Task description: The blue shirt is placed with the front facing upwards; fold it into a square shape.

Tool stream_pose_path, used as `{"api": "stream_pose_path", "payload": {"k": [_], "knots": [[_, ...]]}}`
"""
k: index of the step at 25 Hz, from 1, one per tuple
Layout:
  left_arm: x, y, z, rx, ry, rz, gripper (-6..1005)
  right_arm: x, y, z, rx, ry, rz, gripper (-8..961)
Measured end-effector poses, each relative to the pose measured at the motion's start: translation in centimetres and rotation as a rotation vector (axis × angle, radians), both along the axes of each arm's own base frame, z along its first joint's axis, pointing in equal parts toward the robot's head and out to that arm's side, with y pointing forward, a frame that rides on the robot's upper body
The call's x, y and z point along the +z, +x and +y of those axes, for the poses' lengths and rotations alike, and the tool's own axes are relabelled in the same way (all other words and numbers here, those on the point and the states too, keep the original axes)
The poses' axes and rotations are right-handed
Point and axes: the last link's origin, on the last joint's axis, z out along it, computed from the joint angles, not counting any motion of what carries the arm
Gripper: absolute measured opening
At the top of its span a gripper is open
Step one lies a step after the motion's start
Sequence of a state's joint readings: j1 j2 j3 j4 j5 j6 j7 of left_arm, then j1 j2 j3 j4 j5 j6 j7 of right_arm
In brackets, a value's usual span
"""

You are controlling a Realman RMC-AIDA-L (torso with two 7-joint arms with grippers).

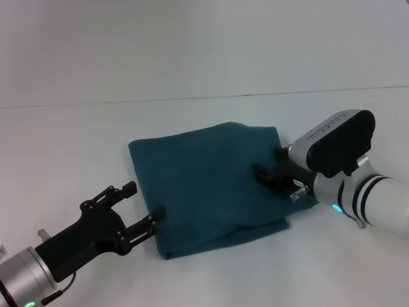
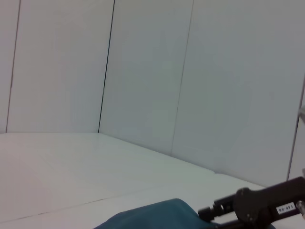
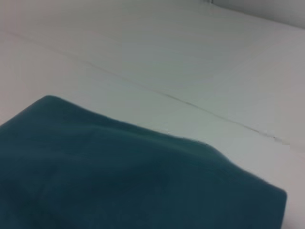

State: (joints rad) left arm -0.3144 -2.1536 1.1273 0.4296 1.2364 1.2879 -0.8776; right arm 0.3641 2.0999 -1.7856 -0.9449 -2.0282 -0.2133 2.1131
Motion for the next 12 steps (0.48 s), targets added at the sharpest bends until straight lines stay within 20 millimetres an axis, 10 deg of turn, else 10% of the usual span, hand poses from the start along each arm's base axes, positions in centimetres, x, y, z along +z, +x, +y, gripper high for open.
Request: {"api": "stream_pose_path", "payload": {"k": [12], "knots": [[0.1,-0.1,-0.1,-0.004,0.006,0.007,787,2.7,-5.2,1.9,0.163,0.217,0.032,463]]}}
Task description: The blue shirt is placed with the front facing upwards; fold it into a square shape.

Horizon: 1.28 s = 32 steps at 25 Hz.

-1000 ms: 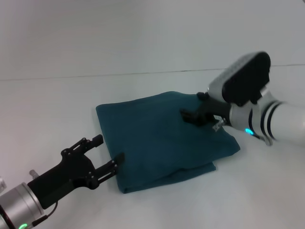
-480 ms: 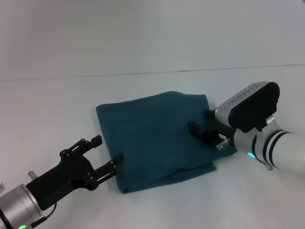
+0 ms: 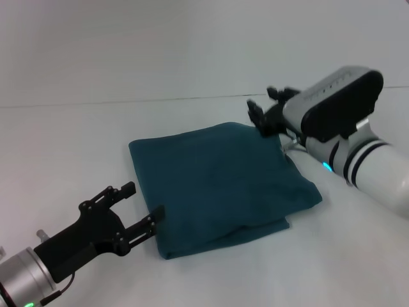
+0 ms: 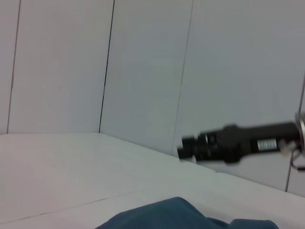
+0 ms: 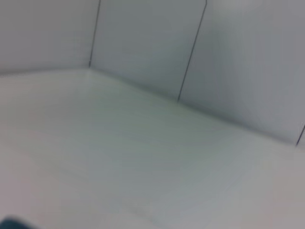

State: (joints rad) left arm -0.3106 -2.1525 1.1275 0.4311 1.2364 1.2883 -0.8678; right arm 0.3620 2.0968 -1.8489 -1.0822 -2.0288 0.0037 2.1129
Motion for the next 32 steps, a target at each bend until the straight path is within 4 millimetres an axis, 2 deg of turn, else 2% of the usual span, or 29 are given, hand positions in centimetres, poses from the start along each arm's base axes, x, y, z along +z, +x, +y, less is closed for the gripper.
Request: {"api": "stream_pose_path", "payload": {"k": [5,13,16,19,21,25,32], "knots": [[0.0,-0.1,-0.1,0.002,0.002,0.001,787,1.7,-2.2,0.5,0.07,0.061,0.004,451],[0.2,-0.4,-0.1,0.015,0.01,0.001,788,7.7,-5.9,2.1,0.144,-0.08,0.207,445],[0.3,-0.5,-0.1,0.019,0.014,-0.001,788,10.4,-5.7,2.0,0.242,-0.112,0.308,443],[0.4,-0.5,-0.1,0.023,0.02,-0.005,788,11.8,-3.6,1.6,0.338,-0.051,0.307,442],[0.4,-0.6,-0.1,0.023,0.02,-0.006,788,11.1,-1.7,1.3,0.358,-0.016,0.288,442],[0.4,-0.5,-0.1,0.022,0.02,-0.006,788,7.6,2.7,0.0,0.346,0.007,0.328,443],[0.5,-0.5,-0.1,0.02,0.022,-0.005,789,2.6,6.9,-2.7,0.292,-0.057,0.292,430]]}}
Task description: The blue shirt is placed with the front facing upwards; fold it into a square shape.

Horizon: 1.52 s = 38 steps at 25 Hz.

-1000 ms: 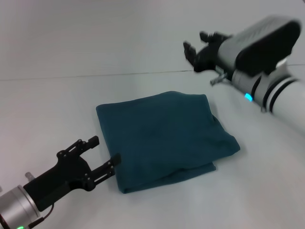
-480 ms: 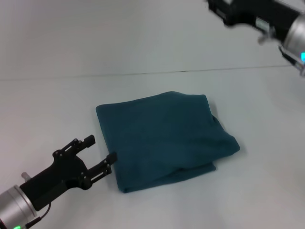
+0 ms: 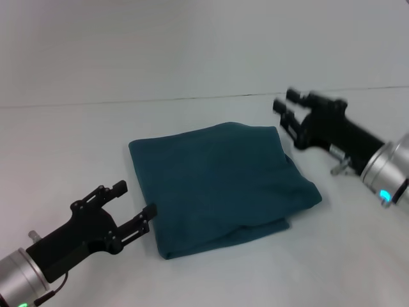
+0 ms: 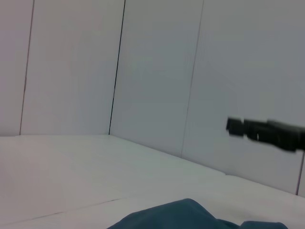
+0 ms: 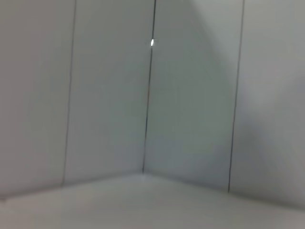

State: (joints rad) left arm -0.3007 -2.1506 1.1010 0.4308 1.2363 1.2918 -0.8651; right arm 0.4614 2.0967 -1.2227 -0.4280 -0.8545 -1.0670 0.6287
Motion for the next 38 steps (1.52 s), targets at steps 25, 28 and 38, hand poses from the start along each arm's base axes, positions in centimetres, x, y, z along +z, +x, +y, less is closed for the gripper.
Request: {"api": "stream_pose_path", "payload": {"k": [25,28,38], "knots": [[0.0,-0.1,0.0,0.003,0.002,0.003,790,-5.7,6.3,-6.3,-0.216,-0.201,-0.078,22],[0.0,-0.1,0.0,0.002,0.002,0.003,791,-6.0,6.2,-6.9,-0.197,-0.224,-0.084,23],[0.0,0.0,0.0,0.0,0.002,0.001,791,-6.7,5.5,-7.9,-0.137,-0.281,-0.07,28]]}}
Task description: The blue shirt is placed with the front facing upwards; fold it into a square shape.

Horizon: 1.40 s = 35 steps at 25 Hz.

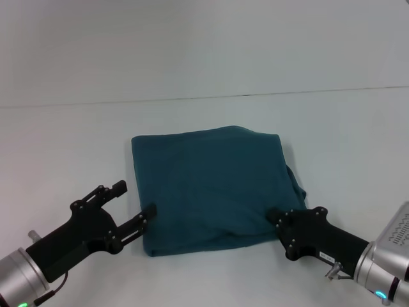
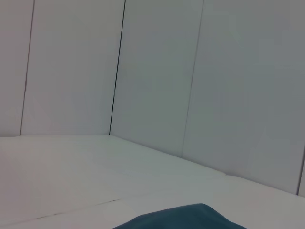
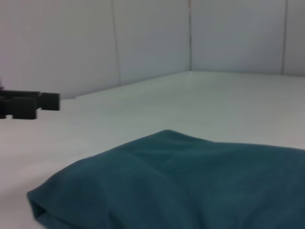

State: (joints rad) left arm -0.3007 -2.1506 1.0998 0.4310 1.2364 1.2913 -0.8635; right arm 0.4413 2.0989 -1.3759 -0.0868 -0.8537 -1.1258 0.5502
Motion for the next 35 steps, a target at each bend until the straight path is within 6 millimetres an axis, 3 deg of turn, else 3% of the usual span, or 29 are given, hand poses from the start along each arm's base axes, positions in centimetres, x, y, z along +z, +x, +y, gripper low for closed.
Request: {"api": "stream_pose_path", "payload": {"k": [9,16,21,25,29,31,35], "knots": [[0.2,0.0,-0.1,-0.002,0.006,-0.01,792,-0.7,-1.0,-0.3,0.023,-0.068,0.042,33],[0.9,0.1,-0.3,-0.045,-0.004,-0.004,792,3.6,-0.3,-0.3,0.018,0.055,0.19,37],[1.8,0.9,0.5,-0.083,-0.084,0.044,792,7.1,-0.7,1.7,0.057,-0.065,0.199,276],[2.7,1.8,2.0,-0.071,-0.228,0.125,793,8.8,-2.5,3.6,0.065,-0.238,0.101,398],[3.1,2.6,3.0,-0.065,-0.288,0.183,793,10.0,-5.1,4.5,0.095,-0.339,-0.048,520],[3.2,3.0,3.4,-0.073,-0.292,0.192,847,10.4,-6.4,4.6,0.111,-0.374,-0.106,600],[3.3,3.7,4.1,-0.089,-0.286,0.198,871,10.6,-7.7,4.6,0.123,-0.403,-0.173,760]]}}
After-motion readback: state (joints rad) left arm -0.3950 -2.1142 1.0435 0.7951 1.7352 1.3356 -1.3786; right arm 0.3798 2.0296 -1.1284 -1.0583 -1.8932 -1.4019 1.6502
